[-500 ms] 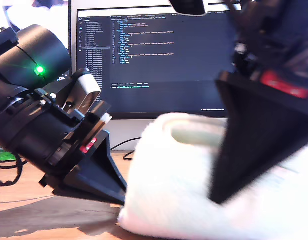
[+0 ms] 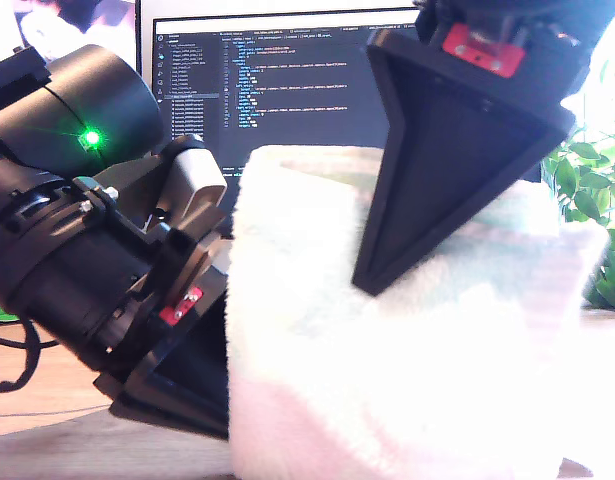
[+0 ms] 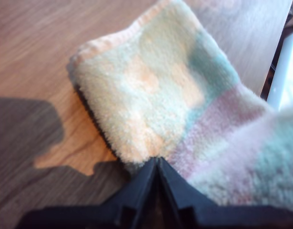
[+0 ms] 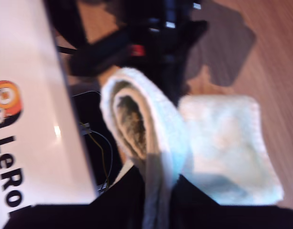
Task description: Fold the tea towel to a neat square and place it to the right
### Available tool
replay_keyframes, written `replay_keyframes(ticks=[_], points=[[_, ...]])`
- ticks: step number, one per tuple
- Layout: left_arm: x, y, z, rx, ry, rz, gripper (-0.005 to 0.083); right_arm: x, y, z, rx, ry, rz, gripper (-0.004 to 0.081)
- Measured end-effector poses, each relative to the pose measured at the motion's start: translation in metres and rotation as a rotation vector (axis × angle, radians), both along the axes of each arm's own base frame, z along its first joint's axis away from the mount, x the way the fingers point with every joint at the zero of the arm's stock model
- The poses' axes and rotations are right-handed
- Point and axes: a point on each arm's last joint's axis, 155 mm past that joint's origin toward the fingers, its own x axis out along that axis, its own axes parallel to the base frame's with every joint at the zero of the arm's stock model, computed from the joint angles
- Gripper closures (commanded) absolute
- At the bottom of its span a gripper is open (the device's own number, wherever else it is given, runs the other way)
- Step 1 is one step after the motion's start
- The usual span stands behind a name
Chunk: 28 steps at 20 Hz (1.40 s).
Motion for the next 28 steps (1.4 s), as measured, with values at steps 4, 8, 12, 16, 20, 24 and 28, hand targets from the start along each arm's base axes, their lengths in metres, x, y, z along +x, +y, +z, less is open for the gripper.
replay_keyframes(ticks=[4, 8, 12, 16, 20, 24, 28], points=[[0.002, 0.002, -0.002, 0.027, -0.034, -0.021, 0.0793, 0.015, -0.011, -0.001, -0.008, 0.005, -0.039, 0.0783], [0.003, 0.002, -0.001, 0.026, -0.039, -0.021, 0.0793, 0.023, -0.013, -0.010, 0.004, 0.062, -0.051, 0.0783], [0.004, 0.001, -0.001, 0.023, -0.044, -0.020, 0.0793, 0.004, 0.000, -0.030, 0.010, 0.205, 0.006, 0.0783], [0.004, 0.001, -0.001, 0.022, -0.044, -0.020, 0.0793, 0.003, -0.003, -0.047, -0.034, 0.240, 0.015, 0.0783], [0.004, 0.001, -0.001, 0.022, -0.045, -0.020, 0.0793, 0.022, -0.012, -0.049, -0.041, 0.201, -0.021, 0.0783], [0.005, 0.001, 0.000, 0.019, -0.057, -0.027, 0.0793, 0.038, -0.016, -0.047, -0.021, 0.187, -0.065, 0.0783], [0.005, 0.000, 0.000, 0.018, -0.059, -0.027, 0.0793, 0.047, -0.014, -0.057, -0.036, 0.171, -0.079, 0.0783]])
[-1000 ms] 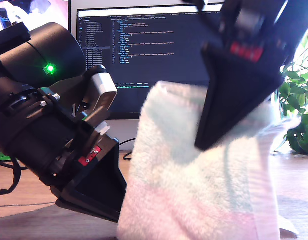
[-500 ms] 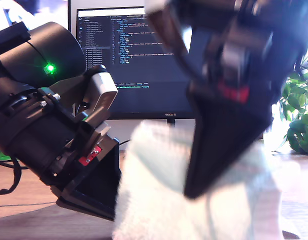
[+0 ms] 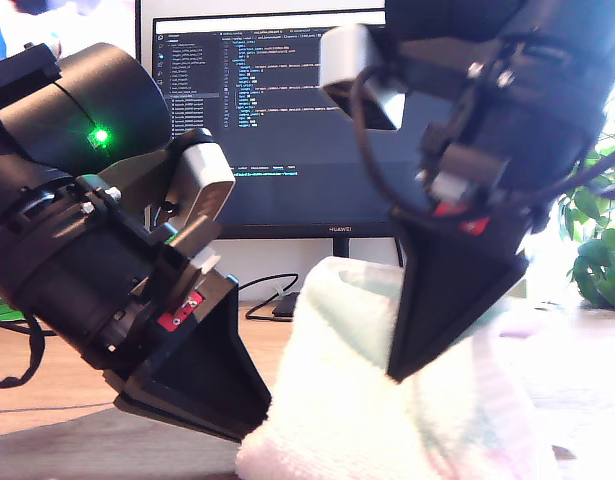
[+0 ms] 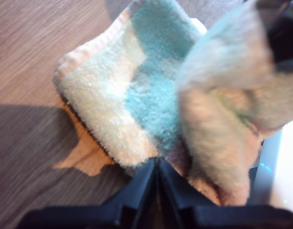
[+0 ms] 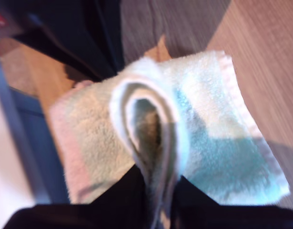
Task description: Fold the tea towel to a neat square and place it to the right
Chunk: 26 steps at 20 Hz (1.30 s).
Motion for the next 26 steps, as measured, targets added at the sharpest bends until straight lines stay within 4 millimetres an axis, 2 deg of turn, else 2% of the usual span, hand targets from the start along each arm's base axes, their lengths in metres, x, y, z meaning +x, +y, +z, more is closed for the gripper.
replay_keyframes(ticks=[3, 12, 19, 23, 24, 26], points=[[0.000, 0.000, 0.000, 0.001, -0.011, -0.010, 0.0793, 0.003, 0.000, -0.009, -0.017, 0.007, -0.006, 0.0783], [-0.002, -0.002, 0.000, 0.003, -0.040, -0.043, 0.0793, 0.024, -0.006, -0.005, 0.002, -0.032, -0.063, 0.0783], [-0.003, -0.002, 0.000, 0.004, -0.042, -0.046, 0.0793, 0.024, -0.005, -0.002, 0.001, -0.019, -0.072, 0.0783], [-0.003, -0.002, 0.000, 0.004, -0.042, -0.048, 0.0793, 0.040, 0.010, 0.020, 0.045, -0.057, -0.078, 0.0783], [-0.004, -0.002, 0.000, 0.004, -0.043, -0.048, 0.0793, 0.042, 0.012, 0.022, 0.048, -0.060, -0.078, 0.0783], [-0.004, -0.003, 0.000, 0.004, -0.043, -0.050, 0.0793, 0.039, 0.013, 0.010, 0.035, -0.026, -0.071, 0.0783]])
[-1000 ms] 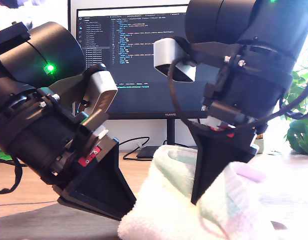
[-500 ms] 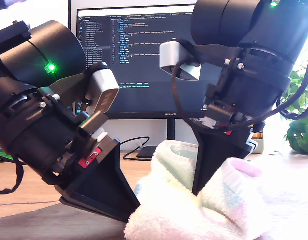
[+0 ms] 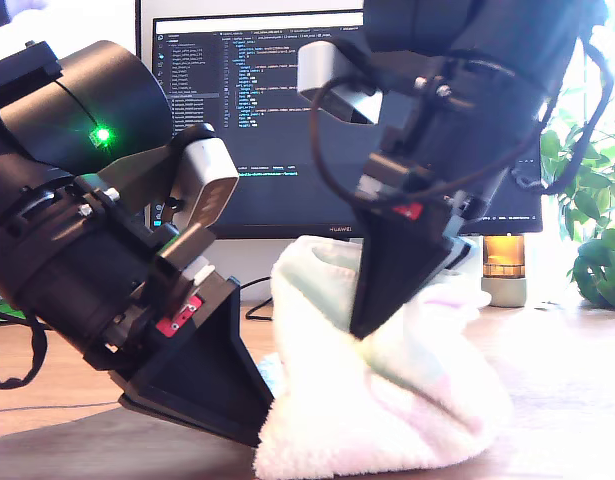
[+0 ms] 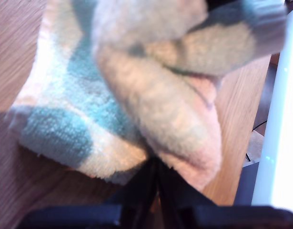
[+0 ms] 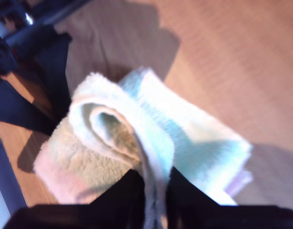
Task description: Fold the tea towel to a neat square and place it to the right
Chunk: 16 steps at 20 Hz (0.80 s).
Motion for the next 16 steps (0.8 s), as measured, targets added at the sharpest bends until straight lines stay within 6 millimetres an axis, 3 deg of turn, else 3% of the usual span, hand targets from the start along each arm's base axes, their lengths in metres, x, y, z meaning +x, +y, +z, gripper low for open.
replay_keyframes(ticks=[3, 10, 16], points=[[-0.001, -0.001, 0.000, 0.000, 0.000, -0.005, 0.0793, 0.001, 0.002, -0.022, -0.028, 0.035, 0.001, 0.0783], [-0.001, 0.004, 0.003, 0.013, -0.002, 0.007, 0.0793, 0.006, 0.008, -0.024, -0.019, 0.033, 0.005, 0.0783], [0.017, 0.027, 0.050, -0.004, -0.116, 0.098, 0.0793, 0.008, 0.012, -0.025, -0.006, 0.024, 0.008, 0.0783]])
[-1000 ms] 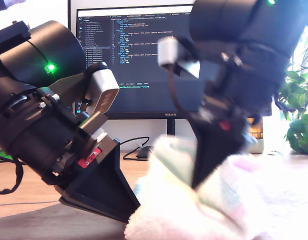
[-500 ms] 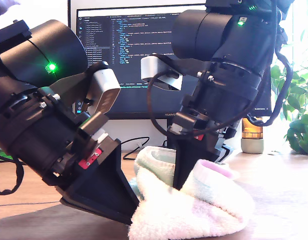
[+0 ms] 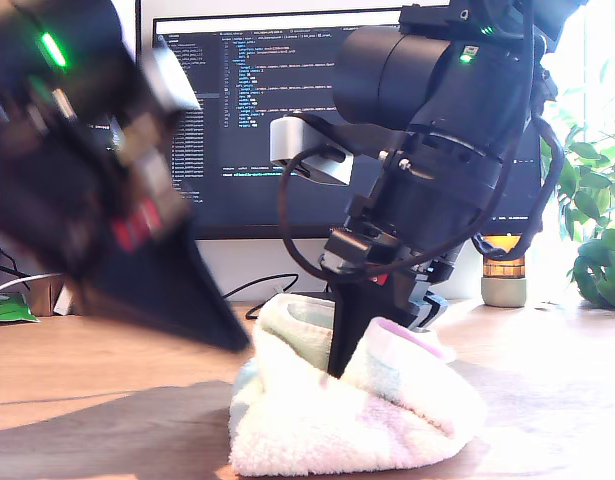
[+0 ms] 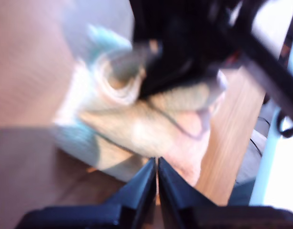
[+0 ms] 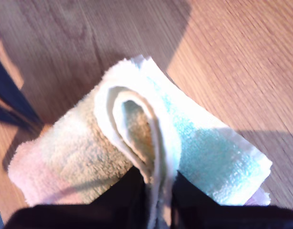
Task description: Fold the tea towel to a neat square and place it to the right
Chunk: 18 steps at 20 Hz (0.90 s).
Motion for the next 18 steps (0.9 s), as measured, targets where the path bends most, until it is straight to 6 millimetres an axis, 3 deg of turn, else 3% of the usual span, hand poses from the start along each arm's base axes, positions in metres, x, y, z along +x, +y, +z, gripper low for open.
replay_keyframes(ticks=[7, 11, 18], points=[[-0.002, -0.006, 0.018, -0.049, -0.043, -0.026, 0.0793, -0.002, 0.004, 0.001, 0.004, -0.005, 0.008, 0.0783], [0.000, -0.019, 0.000, -0.042, -0.036, -0.050, 0.0793, -0.004, 0.008, 0.001, 0.007, -0.010, 0.019, 0.0783], [-0.002, -0.022, -0.035, 0.029, -0.008, -0.067, 0.0793, -0.005, 0.007, 0.001, 0.005, 0.005, -0.001, 0.0764]])
